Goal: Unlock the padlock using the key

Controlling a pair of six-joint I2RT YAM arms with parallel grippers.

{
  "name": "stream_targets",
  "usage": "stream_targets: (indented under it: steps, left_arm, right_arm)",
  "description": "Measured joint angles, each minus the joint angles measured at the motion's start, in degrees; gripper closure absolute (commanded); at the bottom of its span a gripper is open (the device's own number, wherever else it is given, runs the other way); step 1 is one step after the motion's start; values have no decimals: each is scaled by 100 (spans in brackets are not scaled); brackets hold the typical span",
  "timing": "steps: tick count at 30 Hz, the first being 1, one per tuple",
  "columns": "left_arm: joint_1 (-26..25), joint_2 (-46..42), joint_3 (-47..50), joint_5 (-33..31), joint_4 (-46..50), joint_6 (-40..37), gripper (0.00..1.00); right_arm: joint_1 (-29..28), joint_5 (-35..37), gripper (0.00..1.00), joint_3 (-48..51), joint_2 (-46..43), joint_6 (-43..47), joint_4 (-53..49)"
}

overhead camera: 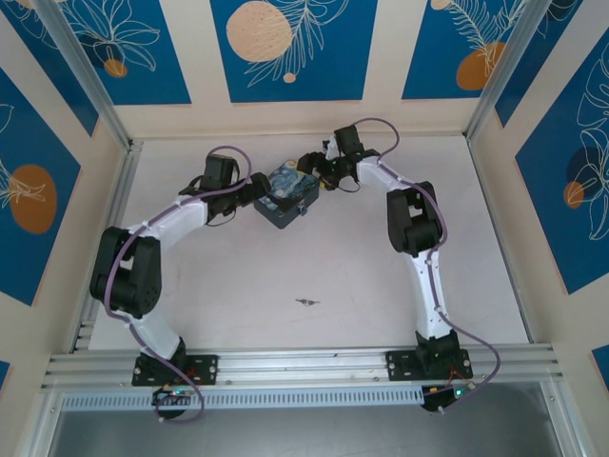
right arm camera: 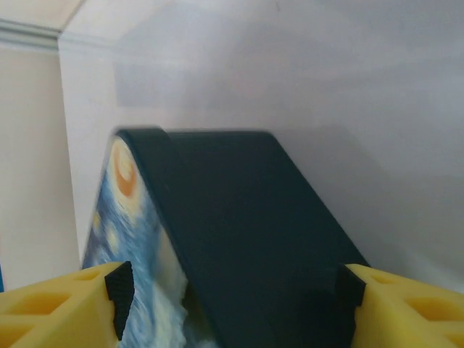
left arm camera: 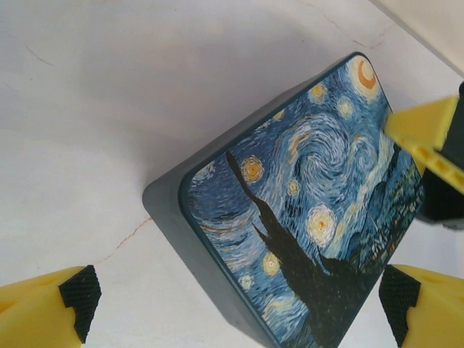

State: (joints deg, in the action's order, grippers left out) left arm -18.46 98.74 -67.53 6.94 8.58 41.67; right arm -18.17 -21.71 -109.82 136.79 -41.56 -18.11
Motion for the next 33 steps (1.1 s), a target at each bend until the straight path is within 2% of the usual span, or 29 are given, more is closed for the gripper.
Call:
stream_targets:
  steps: [8, 16, 22, 29, 33]
  left_arm:
    - [0, 87, 138, -44, -42, -13, 0]
    - [0, 221, 168, -105, -90, -114, 0]
    - [-2, 271, 168, -98, -197, -269, 0]
    - [-2, 378, 74, 11, -214, -413, 0]
    - [-7, 485, 26, 79, -227, -428, 0]
  right_arm:
    - [-31, -319, 25, 1871, -1309, -109, 861]
    - [-361, -535, 25, 3333, -2323, -444, 1840]
    - [-522, -503, 24, 4022, -2693, -695, 2258]
    - [-243, -271, 24, 4395, -2846, -975, 2649]
    - [-153, -186, 24, 4297, -2715, -1119, 2763]
